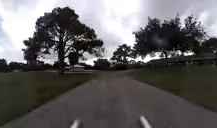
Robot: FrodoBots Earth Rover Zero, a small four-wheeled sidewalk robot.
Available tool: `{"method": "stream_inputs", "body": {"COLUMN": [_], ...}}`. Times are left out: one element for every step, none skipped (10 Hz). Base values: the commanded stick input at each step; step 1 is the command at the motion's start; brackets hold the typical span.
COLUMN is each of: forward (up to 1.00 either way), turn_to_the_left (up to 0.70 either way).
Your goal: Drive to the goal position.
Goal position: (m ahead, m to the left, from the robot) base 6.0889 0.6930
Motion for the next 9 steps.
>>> {"method": "stream_inputs", "body": {"forward": [0.70, 0.70, 0.70, 0.70, 0.70, 0.70, 0.70, 0.70, 0.70], "turn_to_the_left": [-0.26, -0.32, -0.01, 0.00, 0.00, 0.00, 0.00, 0.00, 0.00]}}
